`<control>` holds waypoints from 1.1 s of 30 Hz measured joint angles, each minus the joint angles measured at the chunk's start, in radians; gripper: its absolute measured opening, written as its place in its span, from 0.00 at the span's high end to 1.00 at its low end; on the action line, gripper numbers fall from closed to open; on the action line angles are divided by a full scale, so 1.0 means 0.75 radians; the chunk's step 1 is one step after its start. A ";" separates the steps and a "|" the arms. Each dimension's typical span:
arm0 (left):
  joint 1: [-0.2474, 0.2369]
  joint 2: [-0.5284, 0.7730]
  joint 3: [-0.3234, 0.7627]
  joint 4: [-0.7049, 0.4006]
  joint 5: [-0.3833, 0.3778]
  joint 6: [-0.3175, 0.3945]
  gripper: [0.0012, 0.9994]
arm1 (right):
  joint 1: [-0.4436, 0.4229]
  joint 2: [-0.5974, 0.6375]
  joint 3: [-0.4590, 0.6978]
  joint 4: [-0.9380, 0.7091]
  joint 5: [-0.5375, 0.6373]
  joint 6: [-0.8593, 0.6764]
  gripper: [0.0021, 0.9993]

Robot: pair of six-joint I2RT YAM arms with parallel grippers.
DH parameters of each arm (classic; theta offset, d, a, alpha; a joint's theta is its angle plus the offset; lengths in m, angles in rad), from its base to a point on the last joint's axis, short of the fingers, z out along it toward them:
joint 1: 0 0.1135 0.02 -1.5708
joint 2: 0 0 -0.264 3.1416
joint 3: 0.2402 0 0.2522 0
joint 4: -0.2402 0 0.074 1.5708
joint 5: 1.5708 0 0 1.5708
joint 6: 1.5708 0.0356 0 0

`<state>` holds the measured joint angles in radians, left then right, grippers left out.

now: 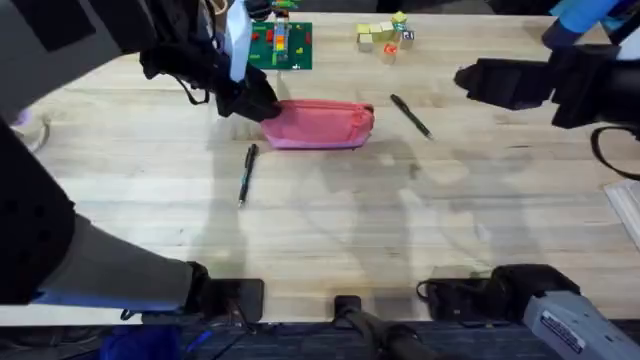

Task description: Unzip the bag, pick up the pens from the table one at a time and place them inside, then zip the bag closed.

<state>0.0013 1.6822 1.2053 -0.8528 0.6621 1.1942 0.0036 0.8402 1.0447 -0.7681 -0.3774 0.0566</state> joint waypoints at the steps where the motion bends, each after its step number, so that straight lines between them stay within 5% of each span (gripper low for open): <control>1: 0.000 0.000 0.000 0.000 0.000 0.000 0.96 | 0.000 0.001 0.000 0.000 -0.034 0.022 0.00; 26: 0.000 0.000 0.000 0.001 0.000 0.000 0.96 | 0.095 0.395 0.003 -0.023 -0.254 0.678 0.00; 33: 0.000 0.000 0.000 0.001 0.000 0.000 0.96 | 0.213 0.501 0.003 -0.014 -0.280 0.729 0.00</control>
<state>0.0013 1.6821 1.2053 -0.8524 0.6621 1.1942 0.1635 1.2161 1.0466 -0.7786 -0.5871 0.6031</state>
